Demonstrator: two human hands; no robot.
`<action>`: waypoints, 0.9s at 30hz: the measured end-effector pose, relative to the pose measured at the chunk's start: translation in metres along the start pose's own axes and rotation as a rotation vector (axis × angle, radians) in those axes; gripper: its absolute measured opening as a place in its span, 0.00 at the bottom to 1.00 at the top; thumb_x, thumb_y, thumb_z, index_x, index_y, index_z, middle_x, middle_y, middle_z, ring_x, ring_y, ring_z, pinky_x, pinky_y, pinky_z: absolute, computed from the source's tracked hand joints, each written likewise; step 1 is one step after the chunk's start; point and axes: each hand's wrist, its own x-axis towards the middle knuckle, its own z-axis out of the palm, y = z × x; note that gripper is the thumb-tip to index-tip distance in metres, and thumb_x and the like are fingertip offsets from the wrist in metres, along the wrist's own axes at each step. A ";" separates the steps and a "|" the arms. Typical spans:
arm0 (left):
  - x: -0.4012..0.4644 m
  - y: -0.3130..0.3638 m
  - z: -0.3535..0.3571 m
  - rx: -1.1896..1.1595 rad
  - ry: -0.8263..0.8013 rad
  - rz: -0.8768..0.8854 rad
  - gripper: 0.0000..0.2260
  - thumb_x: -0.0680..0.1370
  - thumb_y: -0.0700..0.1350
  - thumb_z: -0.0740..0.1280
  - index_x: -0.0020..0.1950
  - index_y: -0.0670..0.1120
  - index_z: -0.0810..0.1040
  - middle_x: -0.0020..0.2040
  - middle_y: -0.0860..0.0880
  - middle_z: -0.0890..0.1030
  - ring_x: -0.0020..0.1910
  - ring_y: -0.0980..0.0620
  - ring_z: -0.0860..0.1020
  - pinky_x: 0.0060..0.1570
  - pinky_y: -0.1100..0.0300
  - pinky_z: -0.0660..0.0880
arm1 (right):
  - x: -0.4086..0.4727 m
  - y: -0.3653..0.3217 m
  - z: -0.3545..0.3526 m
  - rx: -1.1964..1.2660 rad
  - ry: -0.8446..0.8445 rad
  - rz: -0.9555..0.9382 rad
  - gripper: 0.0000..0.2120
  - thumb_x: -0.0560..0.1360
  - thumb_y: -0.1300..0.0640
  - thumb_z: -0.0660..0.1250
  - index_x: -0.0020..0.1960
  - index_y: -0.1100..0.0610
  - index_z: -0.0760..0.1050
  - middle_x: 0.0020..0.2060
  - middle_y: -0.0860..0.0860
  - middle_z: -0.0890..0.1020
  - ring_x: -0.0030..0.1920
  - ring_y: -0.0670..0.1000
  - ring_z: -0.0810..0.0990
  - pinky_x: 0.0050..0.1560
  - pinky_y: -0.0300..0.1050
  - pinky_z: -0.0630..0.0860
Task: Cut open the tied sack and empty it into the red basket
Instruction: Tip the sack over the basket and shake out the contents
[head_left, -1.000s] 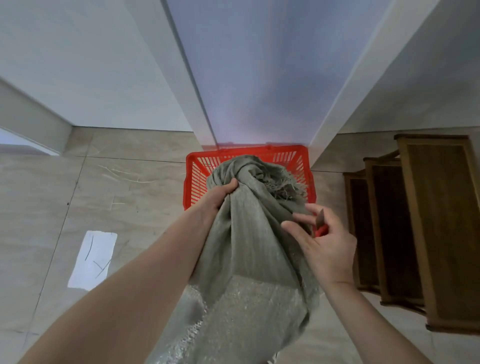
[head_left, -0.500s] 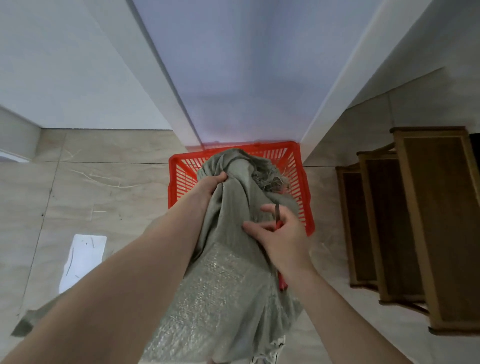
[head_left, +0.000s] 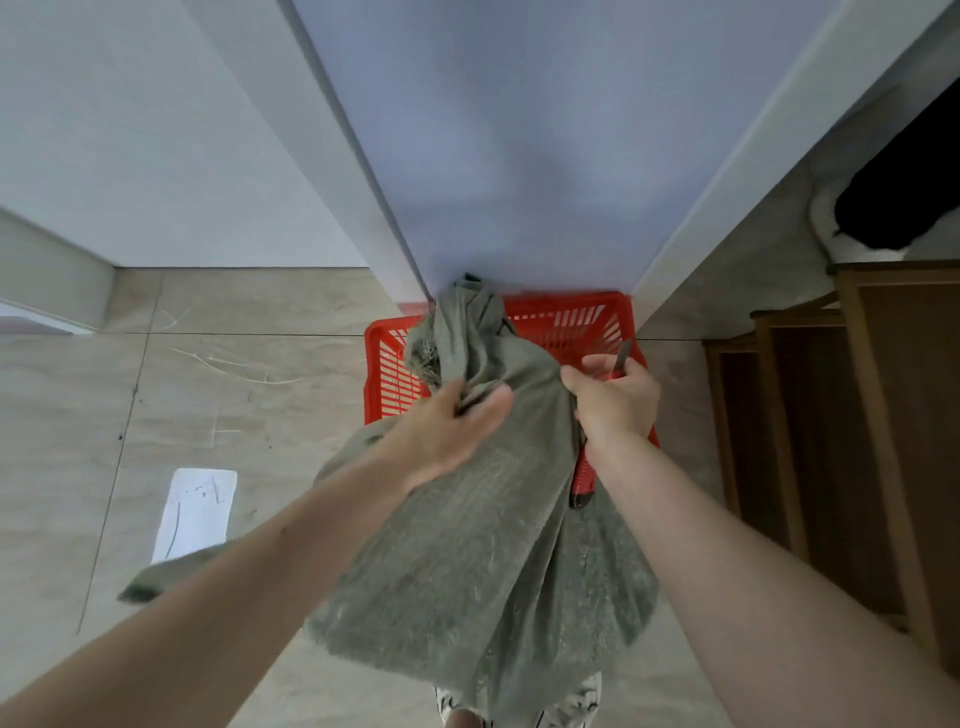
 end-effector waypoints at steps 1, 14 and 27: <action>-0.012 -0.007 0.001 0.127 -0.002 0.032 0.41 0.68 0.77 0.58 0.77 0.60 0.60 0.75 0.48 0.68 0.72 0.45 0.69 0.73 0.48 0.65 | 0.003 -0.003 0.003 0.003 0.012 0.002 0.11 0.65 0.60 0.79 0.38 0.51 0.77 0.37 0.51 0.84 0.38 0.54 0.84 0.47 0.57 0.83; 0.014 -0.027 0.009 0.255 0.461 0.451 0.16 0.76 0.59 0.68 0.48 0.47 0.84 0.37 0.52 0.72 0.35 0.49 0.73 0.29 0.57 0.60 | -0.024 -0.002 -0.026 -0.338 -0.019 -0.213 0.12 0.74 0.45 0.71 0.50 0.53 0.78 0.39 0.43 0.79 0.42 0.48 0.78 0.42 0.42 0.68; 0.039 -0.018 -0.010 -0.140 0.398 0.188 0.21 0.78 0.52 0.70 0.35 0.35 0.77 0.30 0.46 0.76 0.31 0.50 0.73 0.33 0.56 0.64 | -0.099 0.055 -0.034 -0.319 -0.123 -0.139 0.10 0.69 0.48 0.77 0.40 0.48 0.77 0.34 0.44 0.79 0.36 0.44 0.76 0.42 0.45 0.77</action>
